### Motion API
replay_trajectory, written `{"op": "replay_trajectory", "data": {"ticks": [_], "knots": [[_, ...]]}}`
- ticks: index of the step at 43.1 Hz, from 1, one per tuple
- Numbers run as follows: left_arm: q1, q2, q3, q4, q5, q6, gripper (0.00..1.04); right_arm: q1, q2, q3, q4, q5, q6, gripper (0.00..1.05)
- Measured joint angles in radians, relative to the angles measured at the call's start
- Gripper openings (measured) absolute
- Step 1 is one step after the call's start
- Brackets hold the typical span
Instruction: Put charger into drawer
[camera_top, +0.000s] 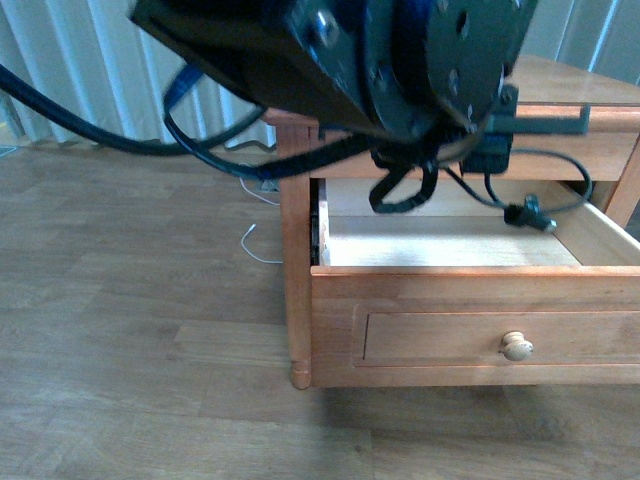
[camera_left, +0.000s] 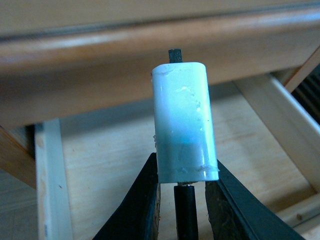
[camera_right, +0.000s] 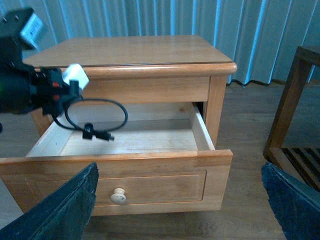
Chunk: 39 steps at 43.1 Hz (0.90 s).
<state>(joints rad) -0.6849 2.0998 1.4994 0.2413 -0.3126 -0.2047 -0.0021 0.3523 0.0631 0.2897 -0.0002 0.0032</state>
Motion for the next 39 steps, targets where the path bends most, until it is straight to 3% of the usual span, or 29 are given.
{"op": "replay_trajectory", "data": {"ticks": [25, 36, 39], "knots": [[0.016, 0.298, 0.258, -0.091, -0.052, -0.094, 0.24, 0.0, 0.0, 0.0, 0.0, 0.0, 0.0, 0.97], [0.028, 0.266, 0.207, -0.045, -0.082, -0.104, 0.73, 0.0, 0.0, 0.0, 0.0, 0.0, 0.0, 0.97], [0.035, 0.232, 0.164, -0.027, -0.085, -0.103, 0.82, 0.0, 0.0, 0.0, 0.0, 0.0, 0.0, 0.97]]}}
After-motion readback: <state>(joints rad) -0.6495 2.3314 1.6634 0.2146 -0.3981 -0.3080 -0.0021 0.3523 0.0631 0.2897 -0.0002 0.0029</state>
